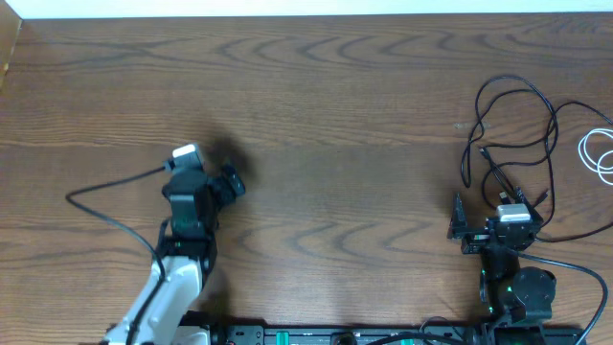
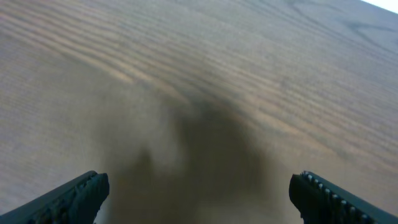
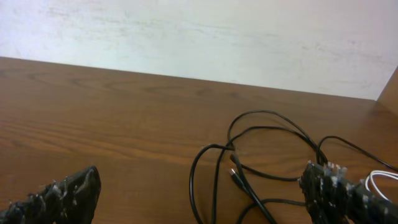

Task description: Untangle cables

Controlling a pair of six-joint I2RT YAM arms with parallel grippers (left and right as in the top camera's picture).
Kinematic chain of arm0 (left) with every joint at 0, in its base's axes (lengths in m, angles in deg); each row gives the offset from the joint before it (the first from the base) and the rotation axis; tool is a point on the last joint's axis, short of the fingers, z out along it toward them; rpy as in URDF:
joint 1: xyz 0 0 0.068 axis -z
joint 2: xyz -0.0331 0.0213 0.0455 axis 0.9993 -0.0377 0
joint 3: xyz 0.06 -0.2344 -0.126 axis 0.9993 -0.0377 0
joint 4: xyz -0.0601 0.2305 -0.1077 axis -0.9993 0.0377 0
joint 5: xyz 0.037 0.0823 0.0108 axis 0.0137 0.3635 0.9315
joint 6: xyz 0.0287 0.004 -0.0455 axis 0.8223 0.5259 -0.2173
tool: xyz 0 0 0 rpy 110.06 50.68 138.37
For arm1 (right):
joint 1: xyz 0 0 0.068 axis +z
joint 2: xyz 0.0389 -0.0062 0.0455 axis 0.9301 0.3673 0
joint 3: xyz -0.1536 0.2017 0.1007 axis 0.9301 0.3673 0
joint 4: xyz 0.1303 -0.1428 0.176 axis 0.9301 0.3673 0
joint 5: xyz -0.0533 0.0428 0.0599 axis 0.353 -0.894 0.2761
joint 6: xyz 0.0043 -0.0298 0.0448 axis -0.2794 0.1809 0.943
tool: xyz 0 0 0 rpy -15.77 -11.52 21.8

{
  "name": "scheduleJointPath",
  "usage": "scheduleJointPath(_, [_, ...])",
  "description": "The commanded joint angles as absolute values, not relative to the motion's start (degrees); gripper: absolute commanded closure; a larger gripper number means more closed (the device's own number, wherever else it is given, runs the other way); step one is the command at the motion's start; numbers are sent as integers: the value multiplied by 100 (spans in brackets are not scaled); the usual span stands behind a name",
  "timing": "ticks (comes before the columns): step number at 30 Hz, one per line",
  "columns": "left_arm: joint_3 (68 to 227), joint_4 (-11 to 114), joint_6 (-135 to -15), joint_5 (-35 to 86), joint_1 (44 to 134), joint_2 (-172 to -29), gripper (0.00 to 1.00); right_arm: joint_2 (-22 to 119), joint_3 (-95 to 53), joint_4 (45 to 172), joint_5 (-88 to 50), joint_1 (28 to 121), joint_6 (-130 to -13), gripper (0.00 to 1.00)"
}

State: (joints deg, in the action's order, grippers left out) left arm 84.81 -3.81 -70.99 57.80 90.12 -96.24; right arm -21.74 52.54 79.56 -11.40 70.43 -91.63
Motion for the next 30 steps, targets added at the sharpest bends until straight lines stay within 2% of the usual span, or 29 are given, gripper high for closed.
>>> scheduleJointPath(1, [7983,-650,-7003,5903,8988,-9246,2,-2213,5260,7983,-1134,7004,-9096,1])
scheduleJointPath(10, [6761,-1085,-7005,6327,8977,-8164,2,-2213,5260,7983,-1132,7004,-9096,1])
scheduleJointPath(22, [6776,1311,-7003,6320,8973,-6754,2,-2213,5260,7983,-1132,7004,-9096,1])
scheduleJointPath(26, [6776,2121,-7003,6298,8973,-5790,2,-2213,5260,7983,-1134,7004,-9096,1])
scheduleJointPath(30, [6778,2180,-6492,5859,8973,-4433,2,-2213,5260,7983,-1134,7004,-9096,1])
